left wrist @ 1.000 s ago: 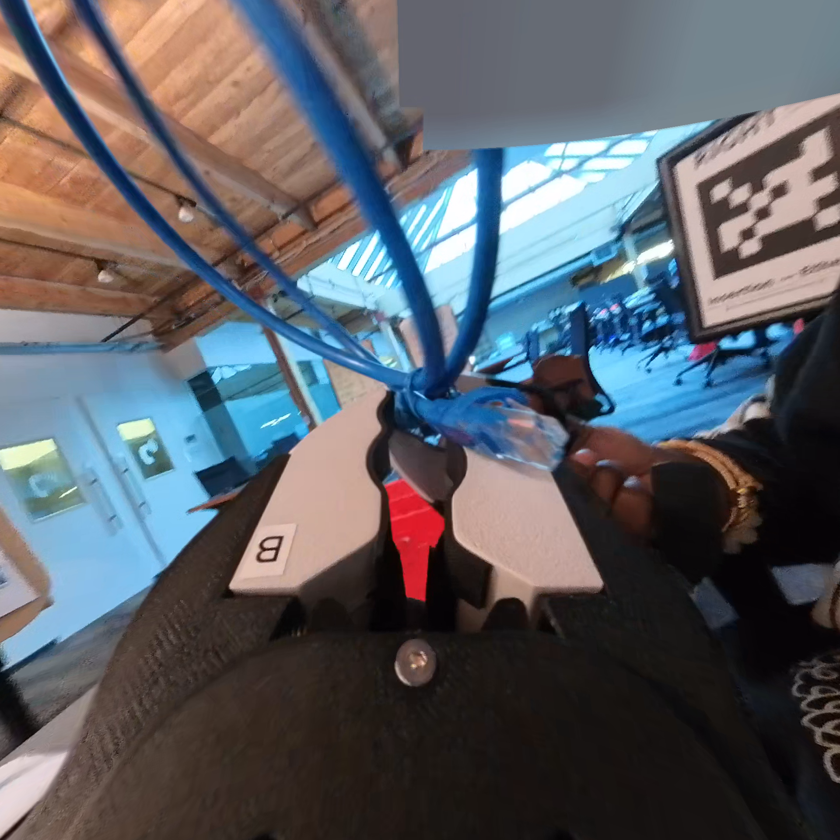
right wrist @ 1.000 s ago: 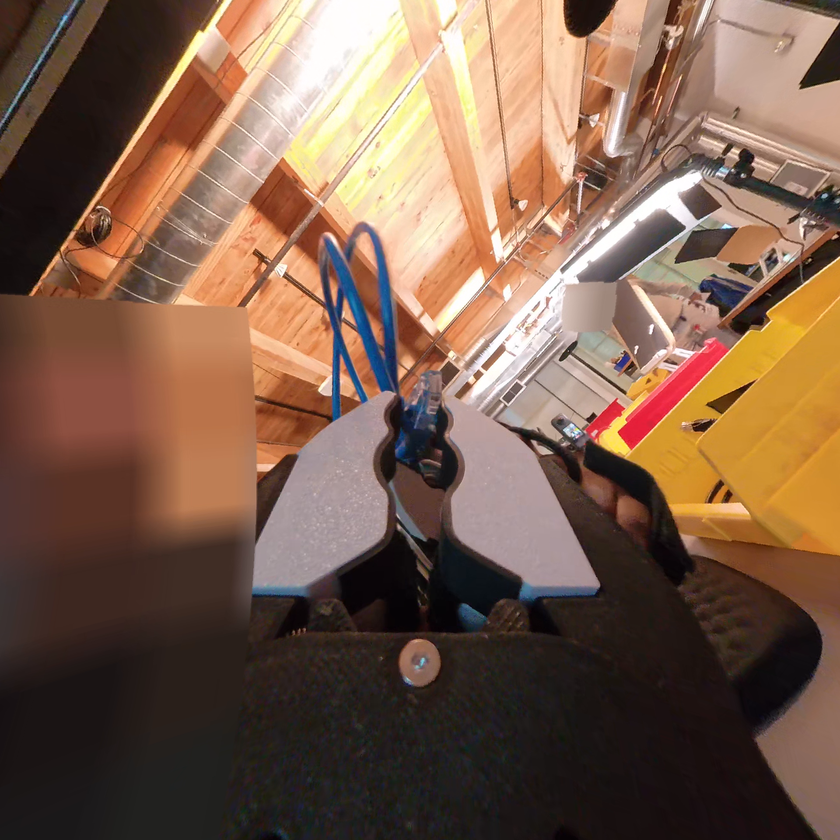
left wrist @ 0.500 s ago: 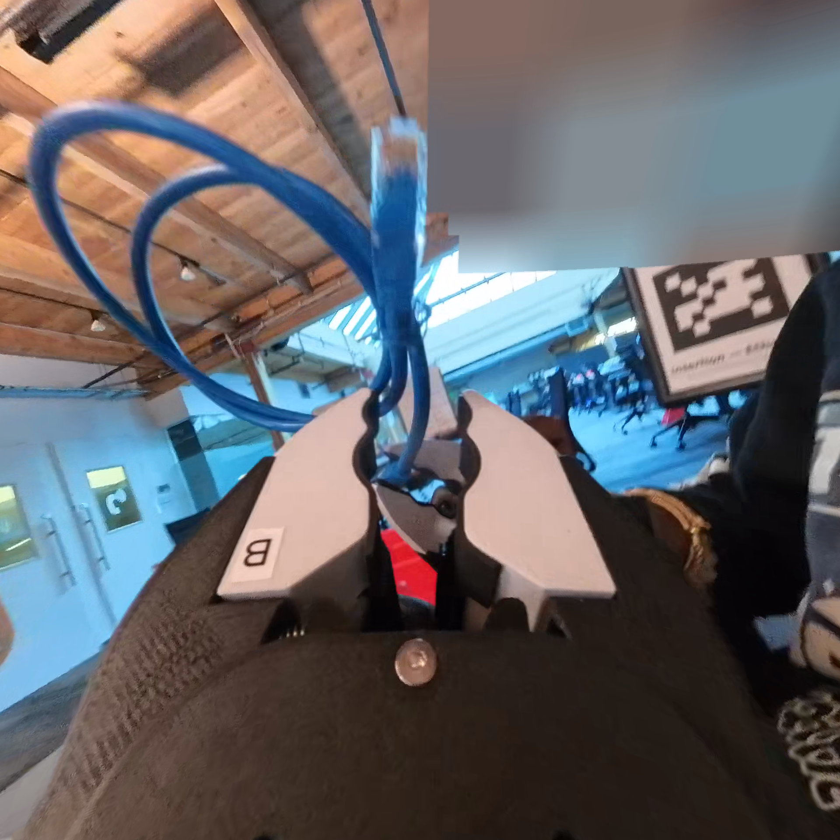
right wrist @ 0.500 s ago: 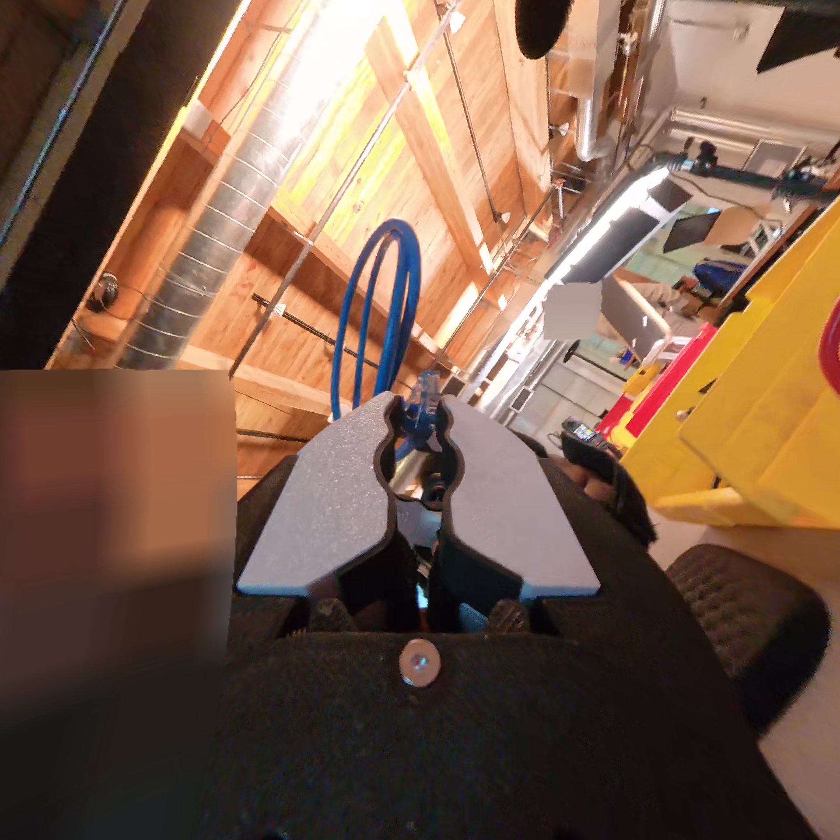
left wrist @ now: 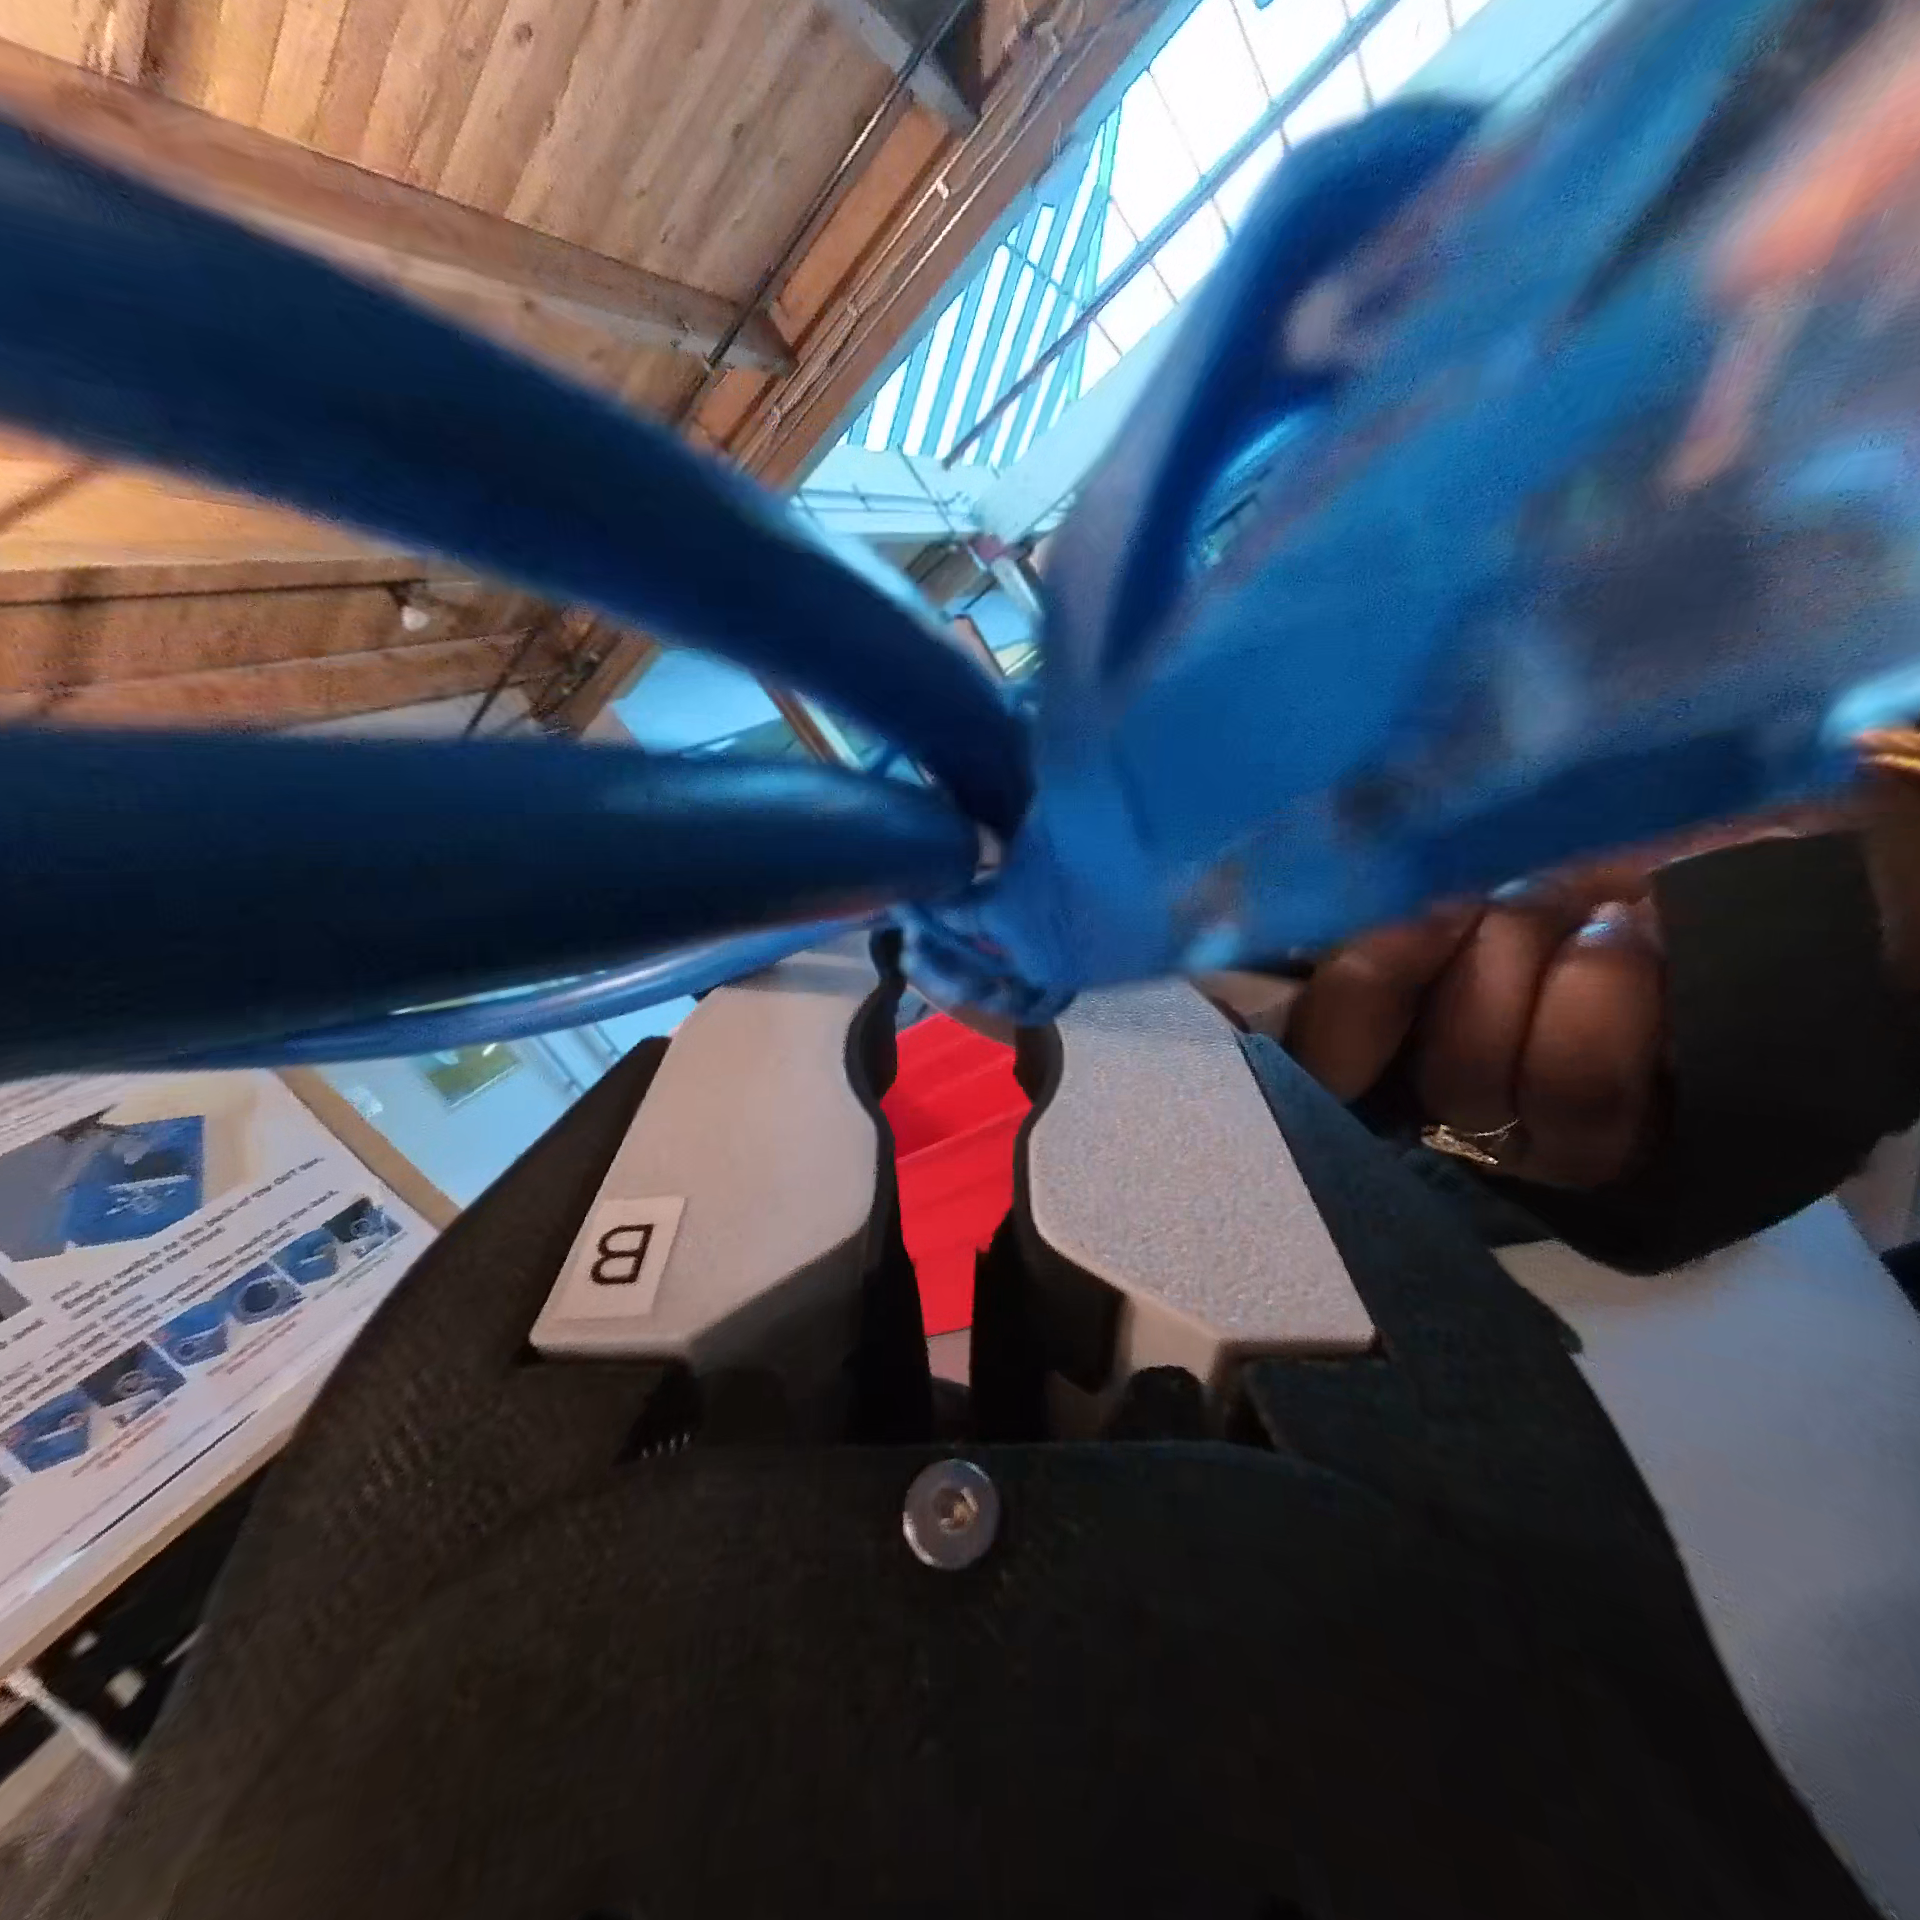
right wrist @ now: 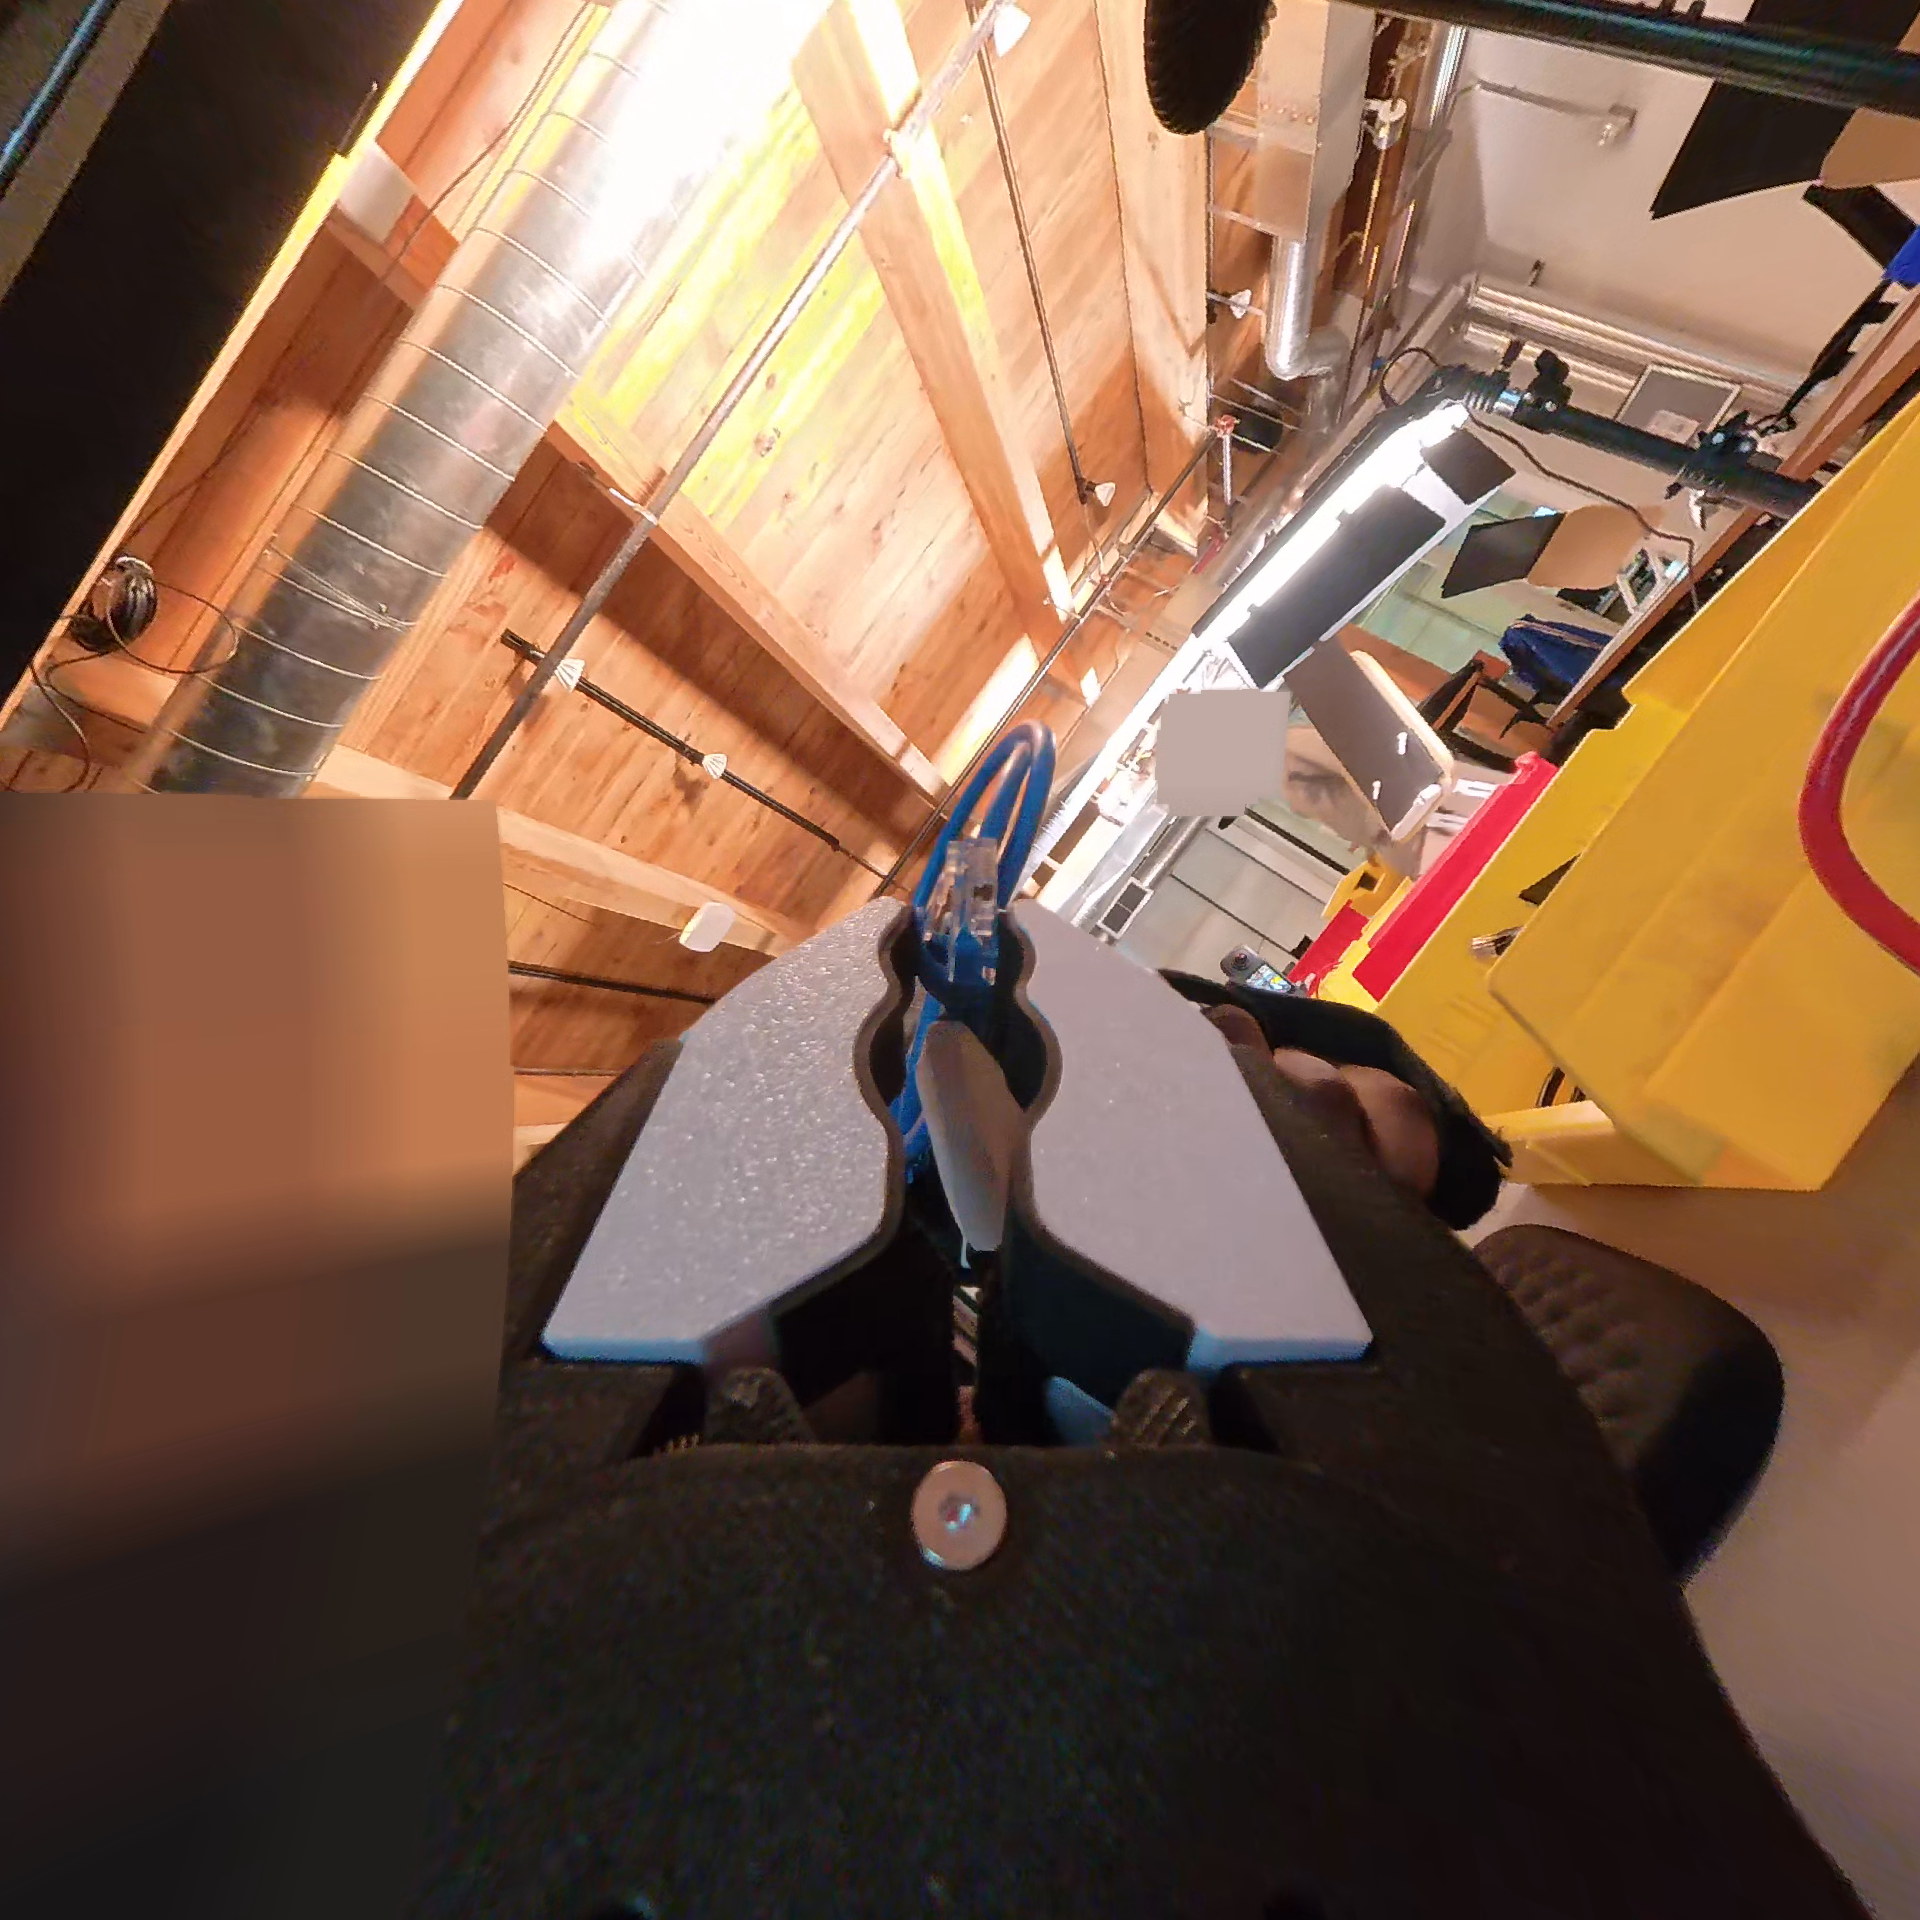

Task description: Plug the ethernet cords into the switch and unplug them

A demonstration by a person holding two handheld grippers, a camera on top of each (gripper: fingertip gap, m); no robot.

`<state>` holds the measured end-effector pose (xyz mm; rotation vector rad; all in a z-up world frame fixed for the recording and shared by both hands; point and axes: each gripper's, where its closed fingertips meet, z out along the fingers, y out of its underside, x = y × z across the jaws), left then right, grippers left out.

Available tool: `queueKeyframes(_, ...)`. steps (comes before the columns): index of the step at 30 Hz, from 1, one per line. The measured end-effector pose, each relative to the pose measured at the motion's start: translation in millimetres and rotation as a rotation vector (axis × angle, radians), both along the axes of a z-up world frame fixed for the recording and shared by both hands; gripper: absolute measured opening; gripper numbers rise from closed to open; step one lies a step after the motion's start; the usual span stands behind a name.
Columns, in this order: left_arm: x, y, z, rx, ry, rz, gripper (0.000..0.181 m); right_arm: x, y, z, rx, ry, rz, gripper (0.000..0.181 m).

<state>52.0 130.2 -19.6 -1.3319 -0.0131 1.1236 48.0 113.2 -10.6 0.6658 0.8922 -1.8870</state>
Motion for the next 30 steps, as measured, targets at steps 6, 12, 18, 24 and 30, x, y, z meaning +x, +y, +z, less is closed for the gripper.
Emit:
queueKeyframes(6, 3.1, -0.7, 2.3, 0.014, -0.009, -0.011, 0.013, 5.1, -0.8, 3.1, 0.013, 0.091, -0.005, 0.014)
queueKeyframes(12, 35.2, -12.3, 24.2, 0.197, -0.179, -0.411, 0.012, 35.0, 2.6, 19.6, 0.147, 0.895, -0.127, 0.056)
queueKeyframes(18, 43.1, -4.0, 15.1, 0.152, -0.27, -0.531, 0.011, 48.0, 15.3, 20.8, 0.237, 1.262, -0.234, 0.024)
queueKeyframes(24, 41.8, 3.4, 4.0, 0.074, -0.297, -0.515, 0.012, 45.6, 11.7, -0.6, 0.39, 1.446, -0.21, 0.014)
queueKeyframes(30, 41.1, 5.3, 2.7, 0.08, -0.311, -0.522, 0.012, 44.9, 13.5, -1.3, 0.375, 1.506, -0.246, 0.012)
